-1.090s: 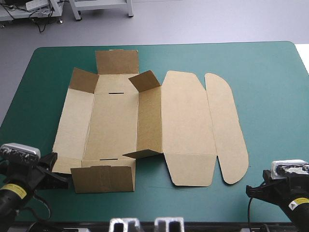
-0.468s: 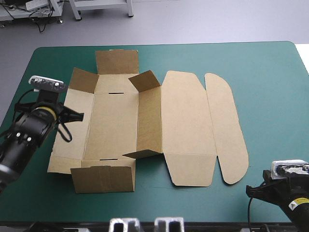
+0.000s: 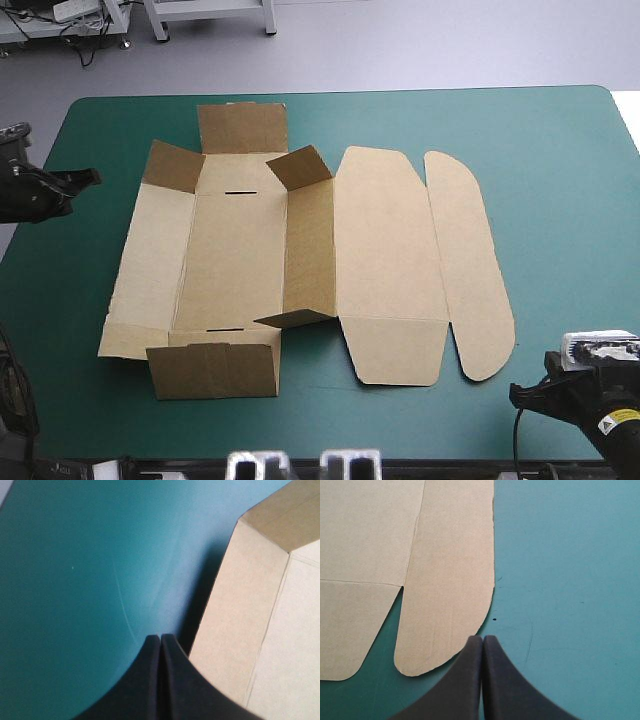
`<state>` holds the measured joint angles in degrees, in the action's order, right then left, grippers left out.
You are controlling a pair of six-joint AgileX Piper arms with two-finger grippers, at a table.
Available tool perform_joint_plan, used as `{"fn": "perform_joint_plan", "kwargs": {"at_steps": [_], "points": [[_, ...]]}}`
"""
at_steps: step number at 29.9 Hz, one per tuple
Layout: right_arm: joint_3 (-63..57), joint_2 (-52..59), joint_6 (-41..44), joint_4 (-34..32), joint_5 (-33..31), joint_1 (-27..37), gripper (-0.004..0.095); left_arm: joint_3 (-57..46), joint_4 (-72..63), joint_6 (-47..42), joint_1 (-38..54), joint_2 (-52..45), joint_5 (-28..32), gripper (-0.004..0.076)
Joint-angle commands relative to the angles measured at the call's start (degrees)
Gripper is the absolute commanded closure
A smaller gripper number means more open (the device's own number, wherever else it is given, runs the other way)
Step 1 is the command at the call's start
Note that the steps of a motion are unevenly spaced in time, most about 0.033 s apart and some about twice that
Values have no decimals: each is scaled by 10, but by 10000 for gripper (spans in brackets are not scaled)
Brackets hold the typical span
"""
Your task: Fold the box
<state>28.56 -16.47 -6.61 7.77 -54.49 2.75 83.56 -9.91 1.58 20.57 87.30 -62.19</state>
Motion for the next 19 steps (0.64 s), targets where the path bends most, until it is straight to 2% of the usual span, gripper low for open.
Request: {"fn": "perform_joint_plan", "kwargs": {"at_steps": [1,6,10,13,17,19], "points": [[13,-6,-3,1,37,-2,923,22,-70,41,49,-9,-43,734],[13,-6,-3,-22,40,-2,923,22,-4,69,55,-1,-106,731],[13,-6,-3,-29,41,-2,923,20,-63,69,55,7,-116,646],[13,-6,-3,-29,40,-2,923,12,-118,80,55,21,-116,500],[13,-6,0,-29,40,-2,923,9,-119,98,55,29,-116,244],[13,-6,1,-29,40,-2,923,7,-114,98,55,30,-116,190]]}}
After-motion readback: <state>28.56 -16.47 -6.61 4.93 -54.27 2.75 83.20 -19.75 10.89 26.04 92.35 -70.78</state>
